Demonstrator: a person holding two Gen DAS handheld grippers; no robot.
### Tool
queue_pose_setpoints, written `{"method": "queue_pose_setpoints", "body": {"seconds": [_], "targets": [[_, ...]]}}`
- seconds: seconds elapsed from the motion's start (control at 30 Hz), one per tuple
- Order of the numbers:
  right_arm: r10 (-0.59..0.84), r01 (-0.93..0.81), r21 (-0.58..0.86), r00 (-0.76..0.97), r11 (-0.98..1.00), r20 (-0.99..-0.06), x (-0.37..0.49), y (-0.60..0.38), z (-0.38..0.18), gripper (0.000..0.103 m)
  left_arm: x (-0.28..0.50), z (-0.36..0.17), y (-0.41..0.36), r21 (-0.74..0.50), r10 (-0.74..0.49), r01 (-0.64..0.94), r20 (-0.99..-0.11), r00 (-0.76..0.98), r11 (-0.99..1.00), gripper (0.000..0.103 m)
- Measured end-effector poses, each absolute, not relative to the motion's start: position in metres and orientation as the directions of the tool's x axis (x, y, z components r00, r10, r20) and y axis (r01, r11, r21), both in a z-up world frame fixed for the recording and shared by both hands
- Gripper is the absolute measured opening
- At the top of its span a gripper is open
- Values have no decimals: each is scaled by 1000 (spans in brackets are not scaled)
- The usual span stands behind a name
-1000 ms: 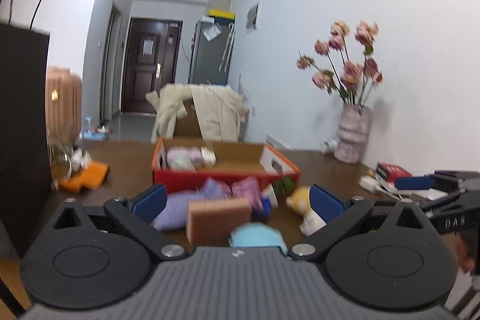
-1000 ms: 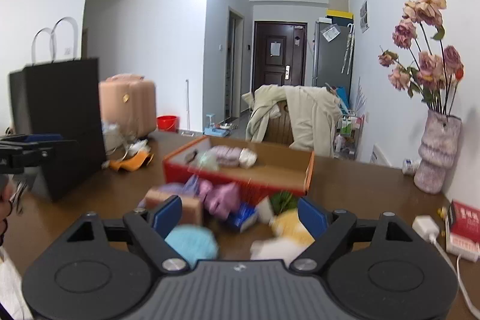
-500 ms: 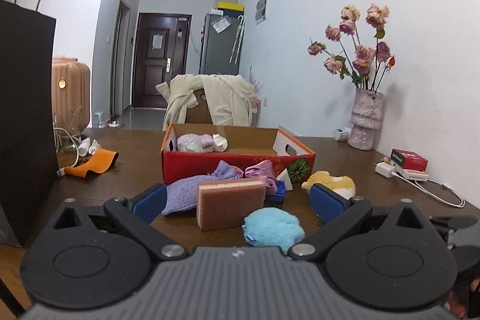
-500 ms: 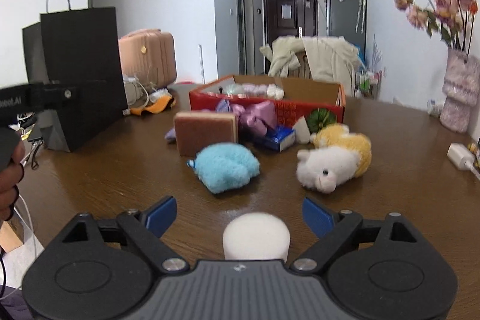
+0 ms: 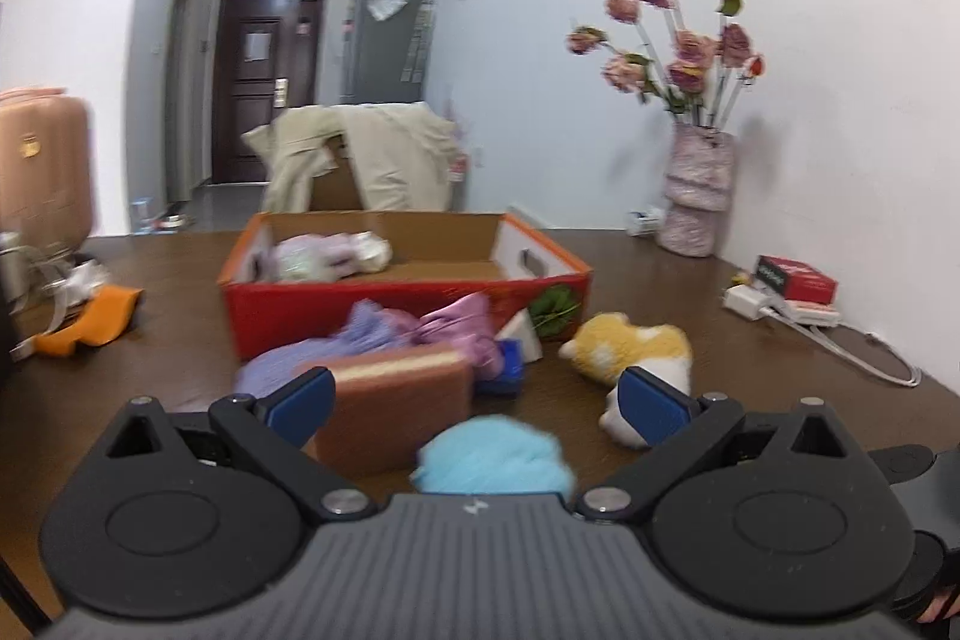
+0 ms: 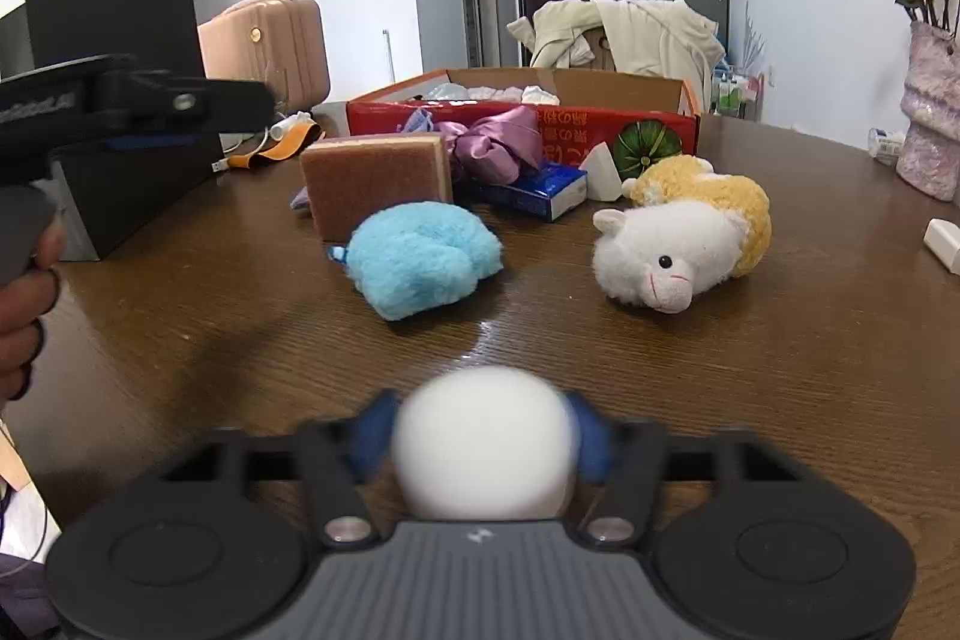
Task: Organize soft objects
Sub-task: 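Grasp the white round foam puck with the right gripper, then carry the foam puck with the right gripper and lower it into the box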
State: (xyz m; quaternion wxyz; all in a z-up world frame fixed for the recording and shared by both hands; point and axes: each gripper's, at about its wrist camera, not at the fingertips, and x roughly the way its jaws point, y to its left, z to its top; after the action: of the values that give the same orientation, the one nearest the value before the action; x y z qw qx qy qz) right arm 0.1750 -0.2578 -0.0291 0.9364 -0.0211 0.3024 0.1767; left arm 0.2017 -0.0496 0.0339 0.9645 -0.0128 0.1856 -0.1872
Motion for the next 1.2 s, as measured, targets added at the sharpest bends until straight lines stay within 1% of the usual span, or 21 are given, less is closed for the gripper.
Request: {"method": "queue_pose_setpoints", "body": {"seconds": [0.03, 0.07, 0.1, 0.13, 0.17, 0.23, 0.27, 0.3, 0.33, 0.37, 0.4, 0.47, 0.57, 0.63, 0.67, 0.77, 0.93, 1.07, 1.13, 1.2], "targets": [[315, -339, 66, 763, 938, -565, 178, -260, -25, 55, 212, 35, -57, -99, -383, 374, -359, 851, 922, 100], [315, -337, 65, 774, 939, -550, 180, -264, -18, 54, 223, 36, -64, -103, -395, 385, -366, 843, 917, 95], [317, -335, 67, 784, 940, -533, 183, -268, -12, 54, 235, 38, -73, -106, -403, 393, -375, 835, 913, 87], [316, -330, 67, 796, 942, -516, 187, -273, -4, 54, 247, 40, -82, -109, -405, 395, -385, 829, 912, 83], [307, -322, 58, 810, 945, -500, 191, -278, 4, 54, 260, 40, -91, -116, -409, 397, -396, 822, 911, 78], [269, -289, 31, 839, 957, -473, 203, -290, 18, 54, 290, 38, -110, -145, -413, 390, -425, 805, 909, 75], [250, -270, 23, 851, 962, -462, 210, -296, 23, 55, 306, 34, -120, -159, -410, 380, -445, 796, 911, 70], [233, -253, 17, 861, 967, -453, 218, -302, 27, 55, 322, 29, -130, -158, -400, 371, -473, 785, 915, 62], [218, -238, 12, 867, 971, -447, 226, -309, 31, 55, 339, 22, -141, -148, -378, 354, -511, 772, 924, 56], [206, -225, 8, 873, 974, -442, 233, -314, 34, 55, 356, 16, -150, -149, -352, 326, -550, 757, 934, 46], [197, -217, 4, 879, 976, -435, 241, -318, 37, 55, 372, 10, -156, -160, -339, 305, -582, 739, 939, 39], [189, -209, 1, 885, 978, -426, 255, -324, 40, 55, 396, 0, -165, -175, -323, 276, -620, 715, 945, 35], [197, -213, 12, 883, 977, -425, 272, -330, 39, 55, 413, -10, -171, -151, -305, 272, -619, 724, 950, 34], [213, -221, 30, 878, 975, -429, 282, -333, 33, 55, 418, -14, -174, -137, -309, 289, -628, 715, 947, 19], [222, -227, 40, 873, 973, -434, 285, -334, 31, 55, 419, -16, -174, -138, -308, 286, -625, 717, 948, 15], [237, -235, 61, 864, 970, -443, 294, -333, 23, 55, 418, -16, -171, -155, -328, 299, -622, 711, 941, 12], [251, -248, 66, 860, 966, -444, 294, -326, 21, 55, 405, -3, -169, -187, -366, 321, -607, 705, 929, 11], [249, -251, 52, 874, 967, -417, 280, -319, 36, 55, 373, 30, -153, -209, -396, 337, -536, 746, 918, 11], [251, -257, 39, 884, 966, -394, 267, -314, 47, 55, 348, 51, -135, -228, -410, 341, -486, 772, 912, 11], [258, -266, 29, 893, 963, -368, 252, -308, 58, 55, 319, 71, -114, -223, -402, 336, -433, 807, 915, 11]]}}
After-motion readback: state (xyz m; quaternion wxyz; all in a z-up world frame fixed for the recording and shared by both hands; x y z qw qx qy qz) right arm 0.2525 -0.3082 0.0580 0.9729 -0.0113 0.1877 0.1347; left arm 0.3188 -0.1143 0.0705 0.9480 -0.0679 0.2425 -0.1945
